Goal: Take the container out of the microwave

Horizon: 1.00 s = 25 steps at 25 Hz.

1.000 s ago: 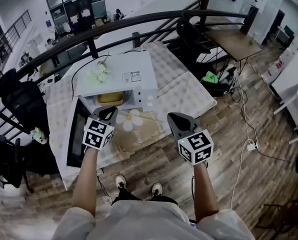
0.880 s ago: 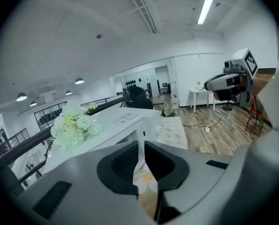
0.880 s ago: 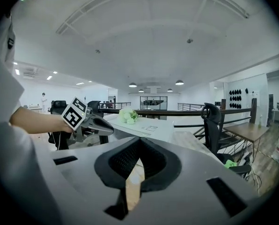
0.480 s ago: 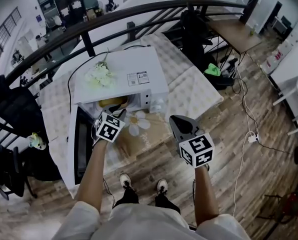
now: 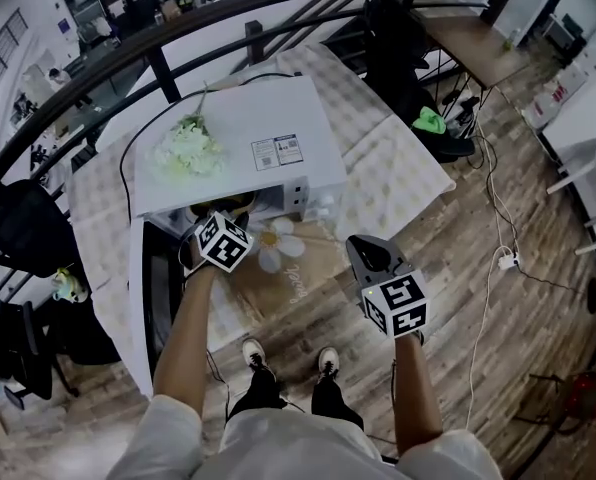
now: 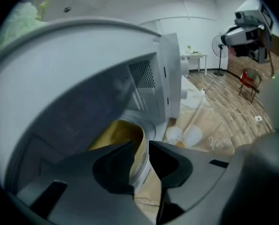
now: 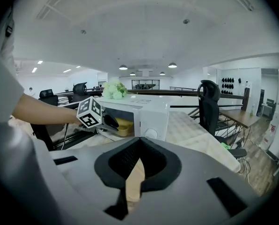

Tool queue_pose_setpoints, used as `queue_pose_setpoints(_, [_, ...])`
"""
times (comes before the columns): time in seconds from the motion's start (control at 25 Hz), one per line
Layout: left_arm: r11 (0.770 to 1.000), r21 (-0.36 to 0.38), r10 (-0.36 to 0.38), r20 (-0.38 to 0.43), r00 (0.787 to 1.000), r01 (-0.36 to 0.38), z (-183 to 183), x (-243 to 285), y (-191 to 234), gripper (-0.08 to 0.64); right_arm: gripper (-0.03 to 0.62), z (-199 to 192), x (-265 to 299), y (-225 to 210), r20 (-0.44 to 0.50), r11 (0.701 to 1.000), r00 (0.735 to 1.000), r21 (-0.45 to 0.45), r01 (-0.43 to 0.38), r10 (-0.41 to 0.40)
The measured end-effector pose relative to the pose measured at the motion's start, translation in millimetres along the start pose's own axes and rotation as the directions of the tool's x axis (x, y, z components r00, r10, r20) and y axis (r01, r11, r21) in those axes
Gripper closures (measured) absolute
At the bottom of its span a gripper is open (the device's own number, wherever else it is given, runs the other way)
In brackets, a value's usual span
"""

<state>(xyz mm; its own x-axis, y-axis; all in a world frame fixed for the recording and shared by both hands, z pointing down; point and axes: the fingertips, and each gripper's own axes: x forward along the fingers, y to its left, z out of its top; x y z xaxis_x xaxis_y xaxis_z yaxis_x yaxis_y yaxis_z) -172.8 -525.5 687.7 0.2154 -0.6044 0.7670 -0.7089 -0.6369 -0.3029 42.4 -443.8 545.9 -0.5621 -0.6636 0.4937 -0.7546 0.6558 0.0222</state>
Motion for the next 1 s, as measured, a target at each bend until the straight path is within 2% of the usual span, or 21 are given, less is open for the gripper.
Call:
queue_pose_setpoints(0.08, [0.997,0.078,0.012,-0.053,0.999,-0.008,-8,12,1,0.449,0.578,-7,5,-4,-0.012,1.0,1.0,0.019,0.008,-0.008])
queue_pose_setpoints(0.2, [0.978,0.207,0.062,-0.117,0.991,-0.037,-20,23,4,0.449,0.578,-14,10,-5,-0.019,0.999,1.0,0.051,0.01,-0.009])
queue_pose_setpoints(0.32, [0.965,0.261,0.077,-0.147,0.986,-0.037,-26,29,9,0.449,0.578,-18,12,-8,-0.023,0.998,0.999,0.062,0.023,-0.022])
queue_pose_setpoints(0.52, [0.965,0.263,0.048,-0.156,0.987,-0.006,-29,34,6,0.471,0.578,-23,14,-15,-0.016,0.991,0.999,0.123,0.042,-0.041])
queue_pose_setpoints(1.0, [0.967,0.248,-0.02,-0.154,0.988,0.059,-37,19,-14,0.528,0.591,-35,-11,-16,-0.042,0.984,0.993,0.139,0.115,-0.11])
